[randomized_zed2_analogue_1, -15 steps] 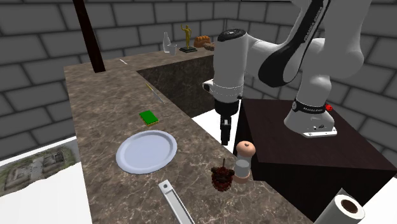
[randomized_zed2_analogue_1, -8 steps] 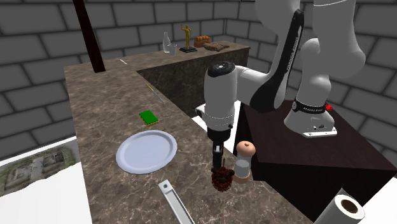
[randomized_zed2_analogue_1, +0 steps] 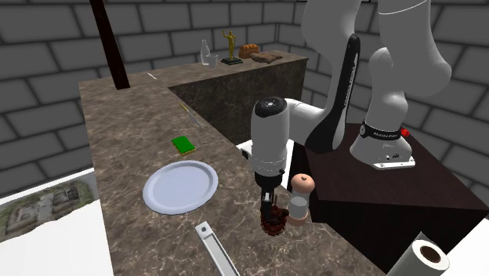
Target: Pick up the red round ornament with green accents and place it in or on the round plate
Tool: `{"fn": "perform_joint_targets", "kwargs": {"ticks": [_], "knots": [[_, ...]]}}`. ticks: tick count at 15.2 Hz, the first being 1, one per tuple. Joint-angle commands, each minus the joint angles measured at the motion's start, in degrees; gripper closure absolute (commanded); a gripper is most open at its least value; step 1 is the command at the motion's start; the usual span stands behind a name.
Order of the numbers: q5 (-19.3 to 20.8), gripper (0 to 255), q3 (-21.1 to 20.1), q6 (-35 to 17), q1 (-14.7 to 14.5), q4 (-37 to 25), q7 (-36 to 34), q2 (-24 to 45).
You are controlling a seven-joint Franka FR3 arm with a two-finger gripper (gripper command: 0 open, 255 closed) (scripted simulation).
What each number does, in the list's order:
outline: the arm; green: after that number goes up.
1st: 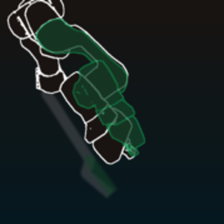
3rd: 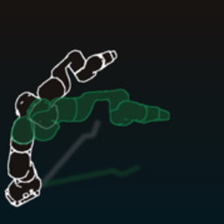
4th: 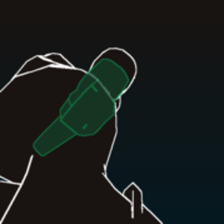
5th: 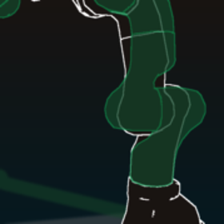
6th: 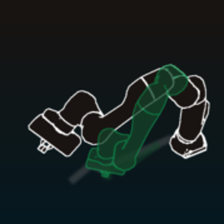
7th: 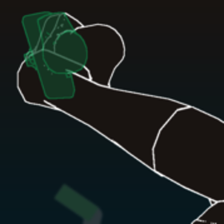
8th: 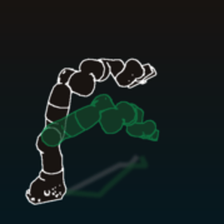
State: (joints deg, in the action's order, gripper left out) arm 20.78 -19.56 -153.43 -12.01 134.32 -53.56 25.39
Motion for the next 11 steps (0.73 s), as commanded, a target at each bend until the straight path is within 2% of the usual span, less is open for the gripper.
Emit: {"fn": "perform_joint_targets", "kwargs": {"ticks": [1, 7, 8, 11], "knots": [[0.3, 0, 0.3, -0.3, -0.3, -0.2, -0.3, 0.5], [0.3, 0, 0.3, -0.3, -0.3, -0.2, -0.3, 0.5], [0.3, 255, 0.3, -0.3, -0.3, -0.2, -0.3, 0.5], [0.3, 255, 0.3, -0.3, -0.3, -0.2, -0.3, 0.5]]}}
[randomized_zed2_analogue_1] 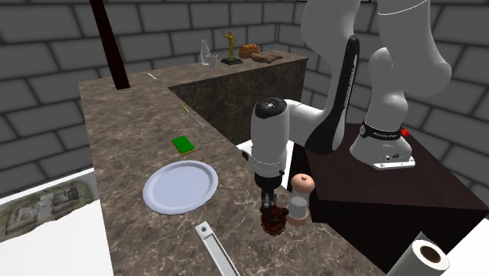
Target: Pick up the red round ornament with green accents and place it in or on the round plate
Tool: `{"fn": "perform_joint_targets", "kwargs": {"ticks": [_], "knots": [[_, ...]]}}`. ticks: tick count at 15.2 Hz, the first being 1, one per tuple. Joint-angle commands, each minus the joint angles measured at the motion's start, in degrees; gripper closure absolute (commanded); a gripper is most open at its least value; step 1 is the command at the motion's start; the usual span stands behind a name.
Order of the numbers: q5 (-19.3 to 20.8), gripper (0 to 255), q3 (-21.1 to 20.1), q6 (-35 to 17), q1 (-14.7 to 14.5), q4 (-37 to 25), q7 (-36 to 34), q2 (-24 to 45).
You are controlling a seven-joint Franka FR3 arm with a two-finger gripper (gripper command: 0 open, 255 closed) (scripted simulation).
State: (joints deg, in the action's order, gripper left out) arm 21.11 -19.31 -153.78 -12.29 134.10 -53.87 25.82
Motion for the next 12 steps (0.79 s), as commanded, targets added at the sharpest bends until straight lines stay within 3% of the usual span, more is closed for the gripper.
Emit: {"fn": "perform_joint_targets", "kwargs": {"ticks": [1, 6, 12], "knots": [[0.0, 255, 0.0, 0.0, 0.0, 0.0, 0.0, 0.1], [0.0, 255, 0.0, 0.0, 0.0, 0.0, 0.0, 0.1], [-3.5, 255, -2.9, 3.5, 2.2, 1.1, 2.5, -4.7]]}}
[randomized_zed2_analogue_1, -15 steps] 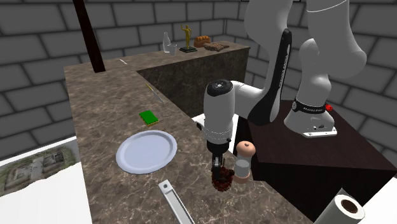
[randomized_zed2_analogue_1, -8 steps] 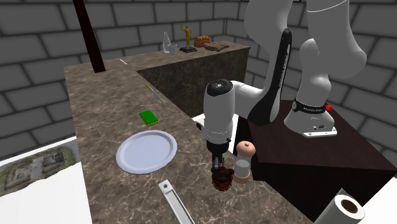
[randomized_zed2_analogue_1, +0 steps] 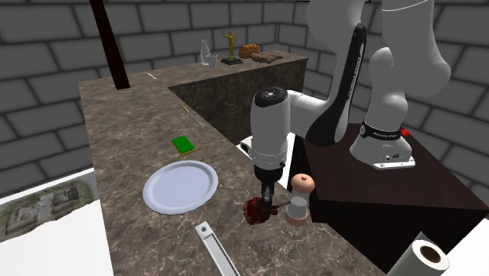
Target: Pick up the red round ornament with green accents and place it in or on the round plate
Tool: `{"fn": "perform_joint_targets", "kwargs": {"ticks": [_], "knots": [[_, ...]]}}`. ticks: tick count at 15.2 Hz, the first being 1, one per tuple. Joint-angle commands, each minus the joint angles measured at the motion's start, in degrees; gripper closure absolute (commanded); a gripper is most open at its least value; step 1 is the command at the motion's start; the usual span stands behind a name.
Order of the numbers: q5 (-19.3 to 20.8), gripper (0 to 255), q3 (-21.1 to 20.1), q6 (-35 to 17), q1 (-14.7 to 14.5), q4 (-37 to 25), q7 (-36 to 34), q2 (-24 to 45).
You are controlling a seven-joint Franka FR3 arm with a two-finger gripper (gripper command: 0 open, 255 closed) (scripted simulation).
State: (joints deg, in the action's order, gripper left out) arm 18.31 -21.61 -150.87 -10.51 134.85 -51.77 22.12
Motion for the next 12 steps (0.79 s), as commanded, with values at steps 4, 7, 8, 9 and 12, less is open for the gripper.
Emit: {"fn": "perform_joint_targets", "kwargs": {"ticks": [4, 7, 8, 9, 12], "knots": [[-3.3, 255, -2.3, 3.0, 1.6, 0.8, 2.3, -4.2], [-5.2, 255, -3.5, 4.9, 2.4, 1.0, 3.7, -6.5], [-4.5, 255, -3.0, 4.3, 2.2, 0.9, 3.3, -5.7], [-4.5, 0, -3.0, 4.3, 2.2, 0.9, 3.3, -5.7], [-13.3, 0, -4.5, 3.0, 10.1, 0.6, 13.8, -3.6]]}}
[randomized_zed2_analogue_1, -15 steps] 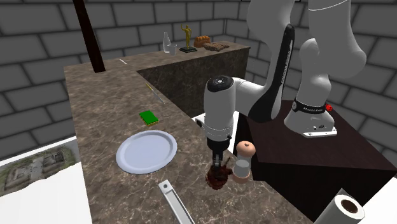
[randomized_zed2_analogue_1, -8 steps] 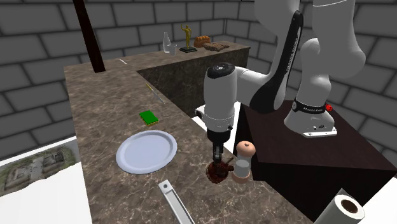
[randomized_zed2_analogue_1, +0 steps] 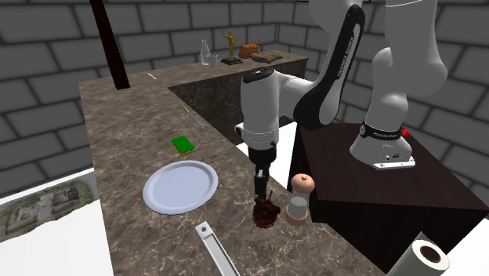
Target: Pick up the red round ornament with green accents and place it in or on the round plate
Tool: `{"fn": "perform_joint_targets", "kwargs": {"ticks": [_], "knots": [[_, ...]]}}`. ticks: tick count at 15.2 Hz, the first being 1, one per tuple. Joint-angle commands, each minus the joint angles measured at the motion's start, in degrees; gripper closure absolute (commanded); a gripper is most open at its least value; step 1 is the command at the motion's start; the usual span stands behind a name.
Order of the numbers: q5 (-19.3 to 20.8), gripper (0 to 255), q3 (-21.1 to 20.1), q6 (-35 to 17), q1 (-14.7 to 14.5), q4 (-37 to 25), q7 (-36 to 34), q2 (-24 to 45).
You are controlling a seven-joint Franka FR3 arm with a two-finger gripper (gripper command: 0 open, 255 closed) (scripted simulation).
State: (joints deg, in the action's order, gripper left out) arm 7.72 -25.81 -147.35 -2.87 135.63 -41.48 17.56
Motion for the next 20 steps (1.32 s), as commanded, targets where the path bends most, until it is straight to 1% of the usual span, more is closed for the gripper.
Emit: {"fn": "perform_joint_targets", "kwargs": {"ticks": [1, 9, 16, 17, 20], "knots": [[-4.4, 0, -0.7, -0.6, 4.2, -0.4, 5.6, 1.6], [-0.7, 0, 2.0, -5.7, 1.7, -0.7, 3.0, 7.3], [-0.7, 0, 2.0, -5.7, 1.7, -0.7, 3.0, 7.3], [-0.7, 255, 2.0, -5.7, 1.7, -0.7, 3.0, 7.3], [-0.7, 255, 2.0, -5.7, 1.7, -0.7, 3.0, 7.3]]}}
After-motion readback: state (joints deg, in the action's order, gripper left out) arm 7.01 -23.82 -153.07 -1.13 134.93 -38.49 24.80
